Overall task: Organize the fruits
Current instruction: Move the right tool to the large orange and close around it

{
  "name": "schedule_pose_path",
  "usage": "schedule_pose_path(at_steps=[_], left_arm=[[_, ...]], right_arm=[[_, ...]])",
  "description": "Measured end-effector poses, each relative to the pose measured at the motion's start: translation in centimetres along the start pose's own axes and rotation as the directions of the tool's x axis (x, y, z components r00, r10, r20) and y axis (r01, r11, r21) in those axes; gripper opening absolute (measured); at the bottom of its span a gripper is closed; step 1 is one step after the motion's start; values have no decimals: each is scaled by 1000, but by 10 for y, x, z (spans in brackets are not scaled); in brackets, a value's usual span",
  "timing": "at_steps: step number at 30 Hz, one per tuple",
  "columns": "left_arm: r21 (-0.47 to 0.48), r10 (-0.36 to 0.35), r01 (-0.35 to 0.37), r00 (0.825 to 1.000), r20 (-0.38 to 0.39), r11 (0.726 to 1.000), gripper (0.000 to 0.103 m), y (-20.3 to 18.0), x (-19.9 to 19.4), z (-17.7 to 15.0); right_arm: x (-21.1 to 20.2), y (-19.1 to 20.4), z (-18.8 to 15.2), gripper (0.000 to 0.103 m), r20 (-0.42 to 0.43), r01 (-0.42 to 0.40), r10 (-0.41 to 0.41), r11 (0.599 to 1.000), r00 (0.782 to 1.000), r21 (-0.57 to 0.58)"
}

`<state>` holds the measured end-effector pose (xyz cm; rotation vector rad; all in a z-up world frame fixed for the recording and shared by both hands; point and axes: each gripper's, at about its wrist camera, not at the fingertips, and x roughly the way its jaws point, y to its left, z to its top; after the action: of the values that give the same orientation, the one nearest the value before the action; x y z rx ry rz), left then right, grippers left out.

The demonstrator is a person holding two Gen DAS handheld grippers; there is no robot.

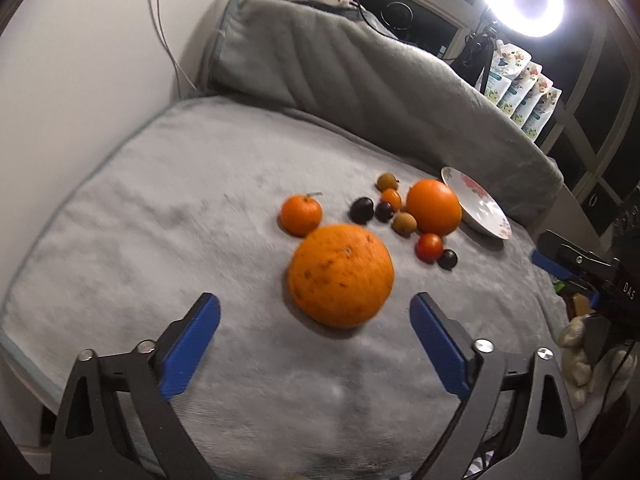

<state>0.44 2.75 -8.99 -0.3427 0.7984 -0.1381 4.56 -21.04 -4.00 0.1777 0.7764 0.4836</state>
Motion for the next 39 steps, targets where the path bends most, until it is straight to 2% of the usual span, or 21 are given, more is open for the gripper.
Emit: schedule_pose_path(at_steps=[6, 9, 11, 16, 18, 20, 22, 26, 35, 39], left_arm=[[-41, -59, 58, 998, -17, 997, 87, 5, 12, -4], [-76, -96, 94, 995, -24, 993, 86, 9, 17, -5], [-79, -100, 97, 994, -36, 992, 79, 9, 21, -5], [-88, -120, 115, 991, -59, 989, 74, 8, 28, -4], [-84, -120, 115, 991, -66, 990, 70, 8, 30, -3], [-82, -124, 119, 990, -70, 990, 69, 9, 32, -3], [-84, -129, 122, 989, -75, 989, 67, 10, 34, -2], [-85, -148, 142, 986, -79, 986, 64, 12, 35, -2], [-67, -147, 142, 986, -75, 988, 63, 10, 37, -1], [-56, -138, 134, 988, -72, 989, 63, 9, 37, -2]], right_arm=[[25, 20, 5, 99, -73, -89, 87, 996, 994, -22], [41, 29, 8, 95, -116, -148, 146, 989, 982, -7], [50, 35, 9, 91, -144, -171, 168, 985, 975, -11], [73, 53, 11, 91, -196, -224, 213, 974, 957, -38], [80, 57, 13, 90, -213, -234, 219, 971, 952, -43], [89, 63, 12, 81, -243, -255, 239, 966, 940, -36], [100, 67, 11, 77, -276, -274, 257, 961, 926, -24], [113, 75, 6, 72, -313, -289, 266, 957, 912, -30], [125, 80, -1, 62, -356, -337, 319, 941, 878, 13], [125, 81, -1, 62, -358, -342, 325, 940, 876, 16]])
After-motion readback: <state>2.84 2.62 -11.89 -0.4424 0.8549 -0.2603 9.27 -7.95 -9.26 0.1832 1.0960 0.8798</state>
